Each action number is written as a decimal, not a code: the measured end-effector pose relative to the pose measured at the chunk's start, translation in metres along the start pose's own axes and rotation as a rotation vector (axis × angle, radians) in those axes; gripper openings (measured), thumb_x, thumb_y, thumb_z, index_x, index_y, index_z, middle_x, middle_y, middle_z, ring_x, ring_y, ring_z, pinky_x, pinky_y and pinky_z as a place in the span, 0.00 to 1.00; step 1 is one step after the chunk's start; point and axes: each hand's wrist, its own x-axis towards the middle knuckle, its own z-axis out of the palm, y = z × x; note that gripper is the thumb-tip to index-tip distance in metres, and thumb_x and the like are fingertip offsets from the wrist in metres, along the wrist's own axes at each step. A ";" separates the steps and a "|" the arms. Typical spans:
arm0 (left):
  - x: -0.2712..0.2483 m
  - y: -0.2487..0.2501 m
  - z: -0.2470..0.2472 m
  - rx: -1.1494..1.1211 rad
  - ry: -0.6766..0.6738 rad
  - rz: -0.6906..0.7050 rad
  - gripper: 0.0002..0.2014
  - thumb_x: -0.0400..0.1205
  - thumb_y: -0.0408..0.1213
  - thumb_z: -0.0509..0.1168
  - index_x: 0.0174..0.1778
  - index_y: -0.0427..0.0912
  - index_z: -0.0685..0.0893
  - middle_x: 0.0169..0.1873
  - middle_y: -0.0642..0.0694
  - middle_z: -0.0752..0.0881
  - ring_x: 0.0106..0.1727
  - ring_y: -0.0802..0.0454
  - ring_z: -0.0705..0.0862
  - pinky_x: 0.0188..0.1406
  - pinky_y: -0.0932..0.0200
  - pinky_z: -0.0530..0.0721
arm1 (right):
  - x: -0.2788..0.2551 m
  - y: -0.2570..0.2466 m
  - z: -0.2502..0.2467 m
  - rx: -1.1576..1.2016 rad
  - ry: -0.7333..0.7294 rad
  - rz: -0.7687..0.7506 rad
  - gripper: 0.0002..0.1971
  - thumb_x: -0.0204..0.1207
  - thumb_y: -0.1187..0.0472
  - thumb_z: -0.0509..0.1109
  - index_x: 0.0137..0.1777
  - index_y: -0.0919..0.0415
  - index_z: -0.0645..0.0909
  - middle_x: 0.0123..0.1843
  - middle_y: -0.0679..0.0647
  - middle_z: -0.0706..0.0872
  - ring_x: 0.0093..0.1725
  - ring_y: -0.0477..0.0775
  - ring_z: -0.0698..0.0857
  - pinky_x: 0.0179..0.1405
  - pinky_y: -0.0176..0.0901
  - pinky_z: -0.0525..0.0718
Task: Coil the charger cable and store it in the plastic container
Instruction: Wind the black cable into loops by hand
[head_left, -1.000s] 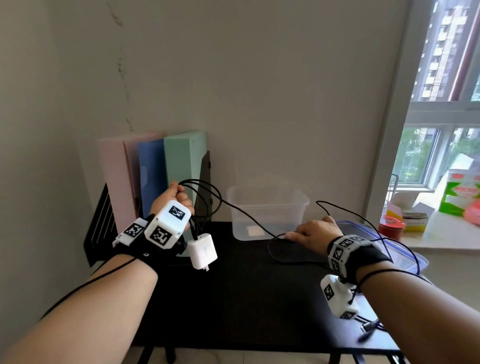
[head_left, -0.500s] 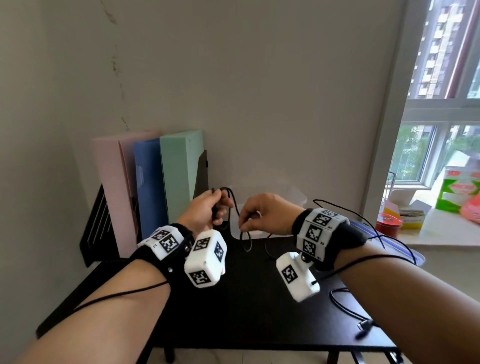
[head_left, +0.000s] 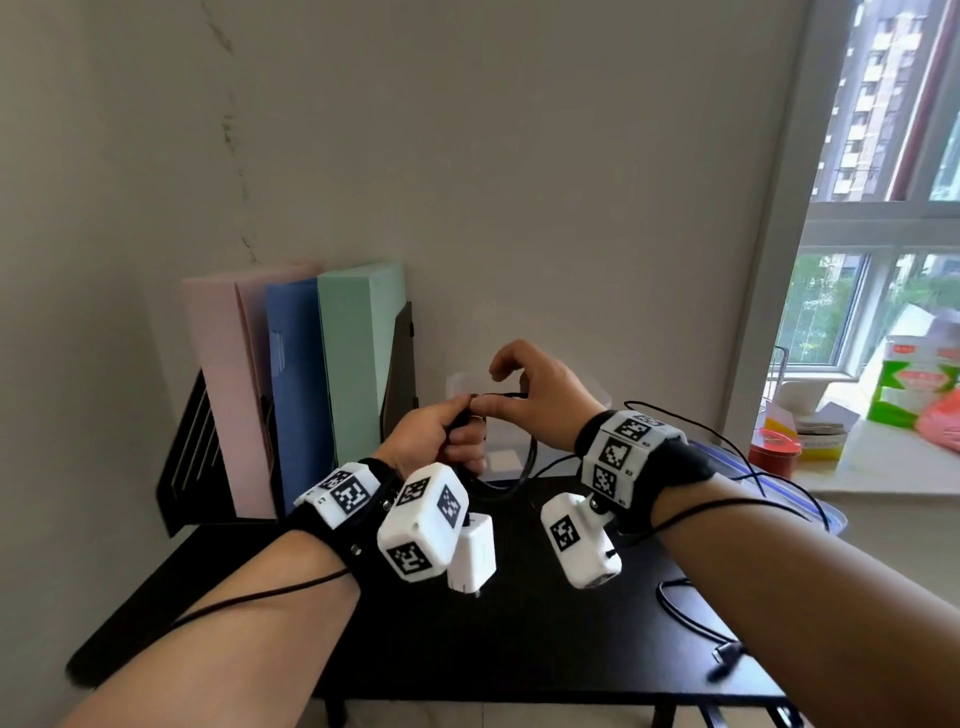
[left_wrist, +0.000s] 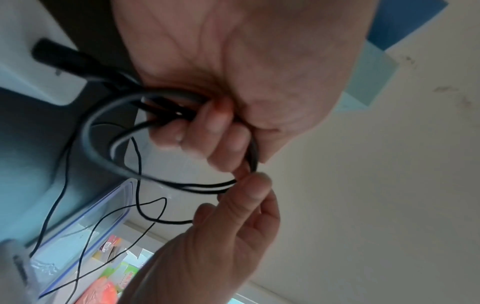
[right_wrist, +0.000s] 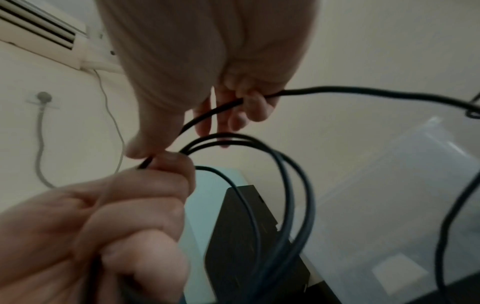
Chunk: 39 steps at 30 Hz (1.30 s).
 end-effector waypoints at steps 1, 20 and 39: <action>0.000 0.001 0.000 0.002 -0.025 -0.011 0.20 0.86 0.51 0.48 0.34 0.45 0.75 0.13 0.54 0.65 0.13 0.60 0.62 0.21 0.65 0.63 | 0.001 0.003 0.000 0.022 -0.059 0.006 0.19 0.70 0.45 0.74 0.58 0.50 0.78 0.52 0.42 0.83 0.45 0.35 0.76 0.49 0.33 0.76; 0.004 0.007 -0.002 0.011 0.115 0.125 0.18 0.84 0.49 0.56 0.32 0.43 0.75 0.09 0.55 0.62 0.08 0.62 0.60 0.11 0.74 0.60 | -0.006 0.016 0.001 0.679 -0.279 0.242 0.14 0.86 0.54 0.56 0.40 0.57 0.76 0.23 0.51 0.80 0.26 0.50 0.77 0.27 0.39 0.72; -0.005 0.037 -0.044 -0.325 0.305 0.197 0.19 0.85 0.50 0.54 0.29 0.46 0.68 0.06 0.50 0.62 0.06 0.60 0.60 0.05 0.71 0.61 | -0.047 0.083 0.002 0.094 -0.368 0.357 0.16 0.84 0.52 0.58 0.39 0.54 0.84 0.27 0.47 0.82 0.35 0.45 0.82 0.51 0.34 0.76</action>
